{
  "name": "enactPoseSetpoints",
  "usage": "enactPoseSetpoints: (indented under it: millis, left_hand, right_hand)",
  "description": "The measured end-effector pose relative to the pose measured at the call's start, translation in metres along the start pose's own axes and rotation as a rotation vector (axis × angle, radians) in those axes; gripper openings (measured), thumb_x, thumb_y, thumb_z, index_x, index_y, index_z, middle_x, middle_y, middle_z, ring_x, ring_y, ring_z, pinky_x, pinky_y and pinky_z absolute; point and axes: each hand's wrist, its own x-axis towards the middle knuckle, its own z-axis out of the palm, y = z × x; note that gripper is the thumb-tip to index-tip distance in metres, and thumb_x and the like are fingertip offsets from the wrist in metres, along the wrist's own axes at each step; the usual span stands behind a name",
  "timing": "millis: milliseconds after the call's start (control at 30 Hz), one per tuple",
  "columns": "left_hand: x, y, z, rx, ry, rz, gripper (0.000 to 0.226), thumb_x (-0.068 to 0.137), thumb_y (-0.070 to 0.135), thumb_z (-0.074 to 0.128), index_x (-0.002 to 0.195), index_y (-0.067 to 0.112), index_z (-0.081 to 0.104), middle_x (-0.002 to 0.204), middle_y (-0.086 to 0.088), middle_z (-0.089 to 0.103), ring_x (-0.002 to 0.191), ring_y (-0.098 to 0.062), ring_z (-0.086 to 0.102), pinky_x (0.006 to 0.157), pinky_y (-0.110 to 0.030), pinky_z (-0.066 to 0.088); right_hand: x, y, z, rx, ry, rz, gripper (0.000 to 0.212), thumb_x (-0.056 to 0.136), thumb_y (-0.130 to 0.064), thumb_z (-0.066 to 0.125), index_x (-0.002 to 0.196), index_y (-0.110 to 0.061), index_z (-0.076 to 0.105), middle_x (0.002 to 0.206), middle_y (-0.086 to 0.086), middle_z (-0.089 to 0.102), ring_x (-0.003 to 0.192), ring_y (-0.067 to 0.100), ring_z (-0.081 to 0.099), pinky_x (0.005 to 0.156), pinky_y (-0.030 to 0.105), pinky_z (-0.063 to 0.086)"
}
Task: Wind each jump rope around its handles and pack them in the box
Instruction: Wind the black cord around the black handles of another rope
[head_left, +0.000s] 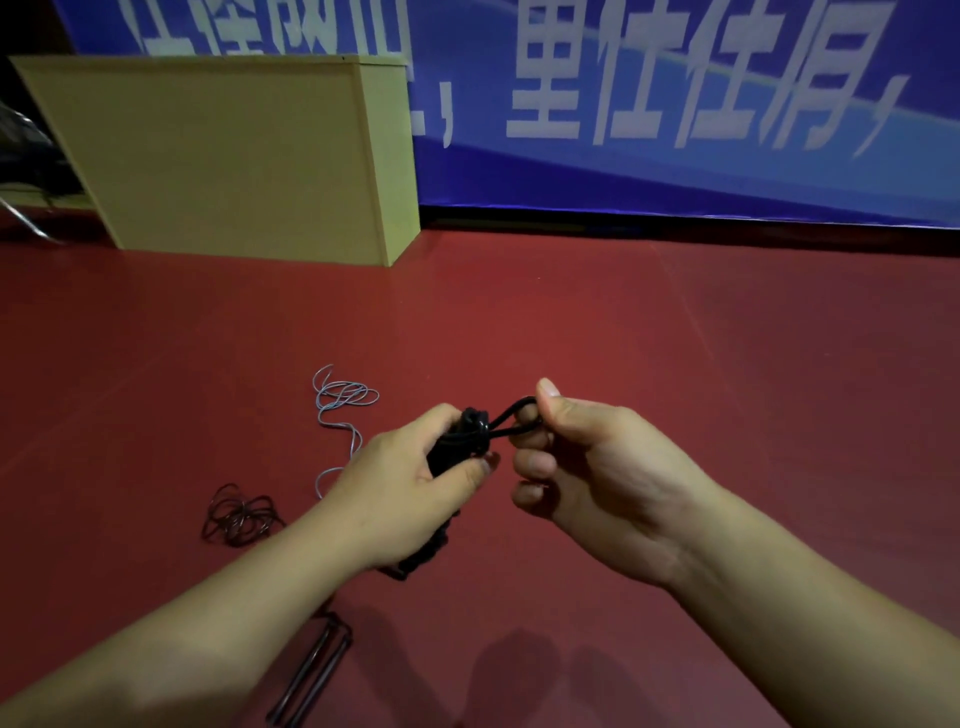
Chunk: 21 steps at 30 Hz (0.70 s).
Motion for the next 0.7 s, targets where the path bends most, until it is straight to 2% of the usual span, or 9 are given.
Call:
enactPoseSetpoints:
  millis: [67,133,233,333,467,600,700]
  left_hand:
    - [-0.004,-0.005,-0.004,0.060,0.018,-0.116,0.029,0.074,0.062,0.051,0.089,0.037,0.049,0.064,0.004,0.061,0.061,-0.013,0.058,0.061,-0.034,0.046]
    - [-0.010,-0.011,-0.010,0.087,0.037,-0.221,0.027,0.080,0.064,0.053,0.092,0.040,0.048,0.069,0.005,0.064,0.067,-0.013,0.061,0.067,-0.035,0.049]
    - [-0.019,-0.021,-0.023,0.091,0.073,-0.358,0.039,0.080,0.068,0.052,0.101,0.035,0.048,0.087,0.008,0.066,0.087,-0.020,0.064,0.081,-0.037,0.051]
    - [-0.025,-0.025,-0.039,0.037,0.104,-0.434,0.035,0.086,0.056,0.060,0.104,0.026,0.050,0.104,-0.001,0.066,0.101,-0.024,0.062,0.084,-0.035,0.049]
    - [-0.046,-0.033,-0.070,0.056,0.164,-0.603,0.029,0.091,0.048,0.059,0.091,0.020,0.050,0.101,-0.006,0.062,0.094,-0.027,0.059,0.069,-0.030,0.039]
    - [-0.081,-0.056,-0.090,0.135,0.009,-0.735,0.040,0.091,0.053,0.057,0.102,0.015,0.050,0.103,-0.005,0.058,0.090,-0.026,0.055,0.071,-0.028,0.038]
    - [-0.111,-0.086,-0.099,0.058,0.037,-0.748,0.045,0.088,0.058,0.059,0.101,0.016,0.050,0.095,0.000,0.056,0.091,-0.024,0.057,0.072,-0.032,0.044]
  right_hand:
    - [0.008,0.007,0.006,0.019,-0.014,0.007,0.028,0.101,-0.030,0.046,0.078,-0.015,0.050,0.061,-0.003,0.038,0.050,0.008,0.034,0.055,0.025,0.029]
    - [0.019,0.017,0.013,-0.025,-0.025,-0.012,0.028,0.101,-0.031,0.046,0.077,-0.017,0.048,0.060,-0.004,0.038,0.049,0.008,0.035,0.054,0.024,0.031]
    - [0.039,0.030,0.026,-0.194,-0.008,-0.067,0.030,0.100,-0.030,0.051,0.072,-0.020,0.046,0.055,-0.005,0.039,0.051,0.010,0.035,0.056,0.027,0.031]
    - [0.049,0.041,0.039,-0.312,0.001,-0.122,0.029,0.098,-0.027,0.053,0.071,-0.021,0.050,0.051,-0.006,0.040,0.053,0.011,0.033,0.055,0.028,0.028]
    - [0.052,0.065,0.074,-0.407,-0.110,-0.174,0.014,0.097,-0.020,0.055,0.084,-0.022,0.060,0.059,-0.007,0.045,0.054,0.008,0.040,0.060,0.028,0.037]
    - [0.057,0.096,0.089,-0.623,-0.210,-0.242,0.015,0.097,-0.018,0.057,0.083,-0.021,0.061,0.055,-0.011,0.049,0.054,0.010,0.039,0.059,0.028,0.036]
    - [0.069,0.117,0.097,-0.755,-0.297,-0.278,0.013,0.095,-0.017,0.061,0.083,-0.021,0.064,0.060,-0.009,0.053,0.057,0.013,0.041,0.058,0.030,0.037]
